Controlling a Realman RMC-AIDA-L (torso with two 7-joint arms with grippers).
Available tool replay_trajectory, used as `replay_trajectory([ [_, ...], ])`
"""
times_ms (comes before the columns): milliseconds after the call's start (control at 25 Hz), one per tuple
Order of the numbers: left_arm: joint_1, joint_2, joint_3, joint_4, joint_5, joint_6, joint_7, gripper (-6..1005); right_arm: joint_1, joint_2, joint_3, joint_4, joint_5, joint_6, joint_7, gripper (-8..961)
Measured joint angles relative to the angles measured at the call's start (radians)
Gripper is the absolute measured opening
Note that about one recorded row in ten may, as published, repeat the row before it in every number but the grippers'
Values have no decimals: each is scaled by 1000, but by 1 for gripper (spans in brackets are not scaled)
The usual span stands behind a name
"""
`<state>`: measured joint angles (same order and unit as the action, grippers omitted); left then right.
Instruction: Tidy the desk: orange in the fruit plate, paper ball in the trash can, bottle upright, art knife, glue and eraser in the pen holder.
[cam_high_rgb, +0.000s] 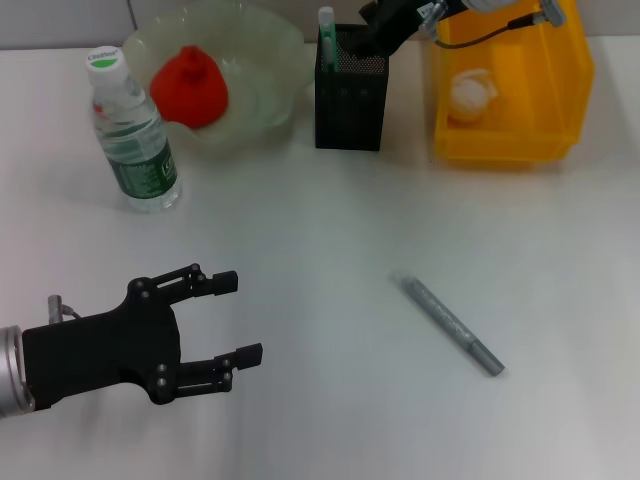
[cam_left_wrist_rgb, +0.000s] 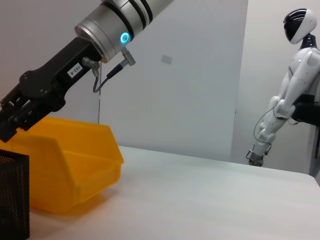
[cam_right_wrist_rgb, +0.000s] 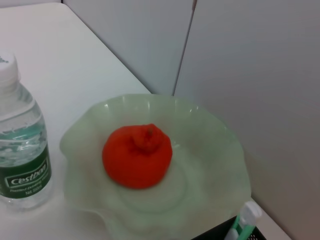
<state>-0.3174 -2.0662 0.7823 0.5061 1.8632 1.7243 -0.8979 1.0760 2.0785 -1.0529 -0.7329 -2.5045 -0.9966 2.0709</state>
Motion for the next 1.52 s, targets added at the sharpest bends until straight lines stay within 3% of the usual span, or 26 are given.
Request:
replay_trajectory([
  [120,1,1,0,0,0,0,0,813,-5,0,0,-1,0,4,4,441],
  [280,1,1,-1,0,-1,0,1,813,-42,-1,9,-85,30,-51,5,563],
  [440,1,1,-3,0,-2,3,0,813,-113,-30,10,-282,156,-329,-12,592],
  [600,0,-1,-9,0,-3,2,3,813,-122,-55,10,-407,169,-635,-70,590],
  [720,-5,-2,-11,0,-3,-6,4,813,-118,-54,1,-428,113,-792,-224,588],
  [800,-8,-3,-11,0,-6,-9,5,813,-117,-37,-42,-421,45,-843,-345,587],
  [960,-13,-4,-11,-6,-21,-21,5,813,-144,1,-170,-409,-65,-815,-516,586],
  [1520,-3,-3,-31,-40,-40,-96,-8,813,-231,3,-449,-420,-98,-721,-900,585],
])
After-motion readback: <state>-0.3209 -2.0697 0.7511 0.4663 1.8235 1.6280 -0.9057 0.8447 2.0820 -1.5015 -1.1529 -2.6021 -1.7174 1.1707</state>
